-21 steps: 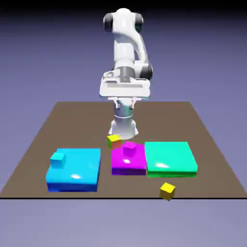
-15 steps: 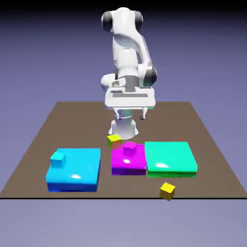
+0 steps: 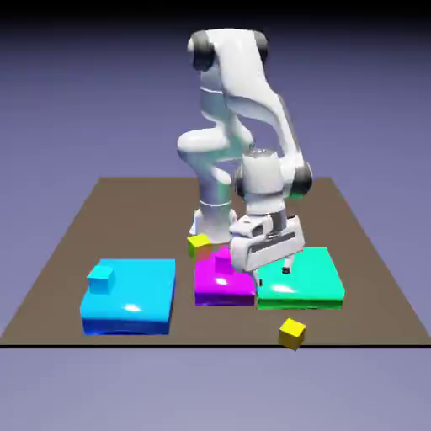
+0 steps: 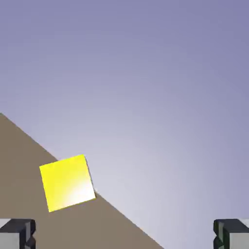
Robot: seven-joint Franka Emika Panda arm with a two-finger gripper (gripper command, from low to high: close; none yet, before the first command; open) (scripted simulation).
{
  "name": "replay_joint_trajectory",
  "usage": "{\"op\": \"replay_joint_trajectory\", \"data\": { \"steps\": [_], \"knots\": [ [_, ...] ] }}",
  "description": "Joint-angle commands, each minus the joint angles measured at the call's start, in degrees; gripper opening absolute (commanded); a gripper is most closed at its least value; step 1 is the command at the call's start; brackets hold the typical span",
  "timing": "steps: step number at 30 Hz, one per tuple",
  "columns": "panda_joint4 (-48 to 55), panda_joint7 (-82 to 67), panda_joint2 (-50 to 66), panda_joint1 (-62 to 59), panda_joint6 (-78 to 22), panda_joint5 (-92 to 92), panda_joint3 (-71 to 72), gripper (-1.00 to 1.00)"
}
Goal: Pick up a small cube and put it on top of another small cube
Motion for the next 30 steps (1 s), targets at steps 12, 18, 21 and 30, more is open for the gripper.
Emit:
{"op": "replay_joint_trajectory", "data": {
  "steps": [12, 18, 21, 30],
  "knots": [
    [10.38, -12.11, 21.45, 2.78, 2.9, 6.8, 2.1, 0.0],
    [7.49, -9.88, 13.15, 5.21, -2.63, 4.08, -1.24, -1.0],
    [3.99, -14.34, 6.93, 5.74, -5.7, 1.09, -3.5, -1.0],
    [-8.17, -35.25, -11.76, 5.73, -13.56, -9.05, -10.0, -1.0]
  ]
}}
